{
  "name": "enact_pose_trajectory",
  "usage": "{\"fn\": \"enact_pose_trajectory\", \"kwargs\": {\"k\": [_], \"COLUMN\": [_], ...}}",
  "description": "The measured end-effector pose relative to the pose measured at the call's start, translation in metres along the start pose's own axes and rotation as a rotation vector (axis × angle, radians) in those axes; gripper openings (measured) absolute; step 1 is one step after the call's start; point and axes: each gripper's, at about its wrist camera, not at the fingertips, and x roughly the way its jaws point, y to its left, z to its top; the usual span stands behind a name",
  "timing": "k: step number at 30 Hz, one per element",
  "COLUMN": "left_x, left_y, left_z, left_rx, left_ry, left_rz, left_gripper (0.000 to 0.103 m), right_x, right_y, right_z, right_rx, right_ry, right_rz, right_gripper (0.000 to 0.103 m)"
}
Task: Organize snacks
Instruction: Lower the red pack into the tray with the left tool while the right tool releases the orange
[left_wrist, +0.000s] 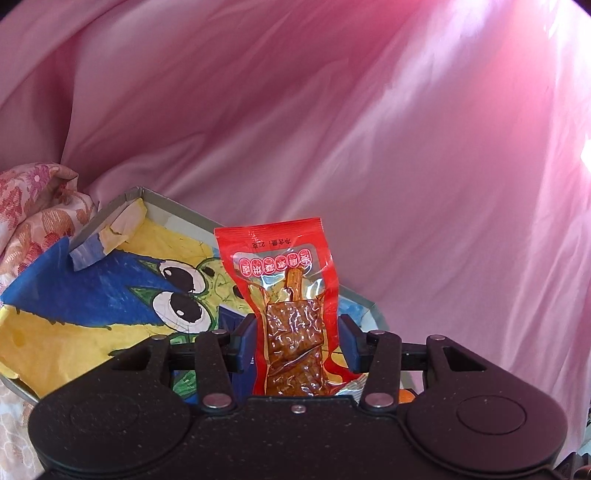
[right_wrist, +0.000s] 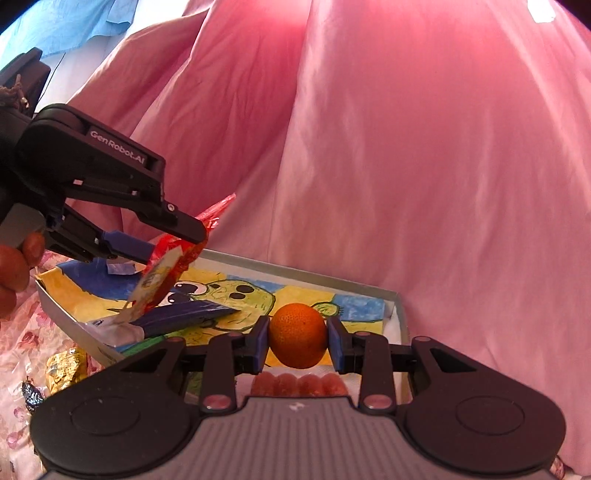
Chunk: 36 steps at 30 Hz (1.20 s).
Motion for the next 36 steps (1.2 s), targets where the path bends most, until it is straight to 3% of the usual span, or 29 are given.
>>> {"fn": "enact_pose_trajectory", "kwargs": {"k": [15,20,24,30,36], "left_x": [0.021,0.019,0.013,-0.006,-0.043], "left_y": [-0.001,-0.001,0.0,-0.009,-0.016], "left_z": [-0.008,-0.01,-0.01,-0.007,-0.004], "left_rx": [0.017,0.006,-0.028,-0.006,0.01], "left_ry": [0.05,0.052,0.025,-0.007,-0.046], "left_rz": [0.067,0.088,0.086,0.089,0.072], "left_gripper": [0.053,0.062,0.08,0.089,0.096], "right_x": [0.0,0.002,-0.001,-0.014,-0.041], "right_y": [0.003,0.004,0.005,0.009,0.016], "right_z": [0.0,0.002,0.005,0.013,0.025], "right_rx": [0.02,0.031,0.027,0.01,0.028], "right_ry": [0.024,0.019,0.008,-0.015,-0.053], "right_rz": [0.025,0.022,0.016,-0.011,-0.043], "right_gripper": [0.037,0.048,0.061,0.083,0.096]}}
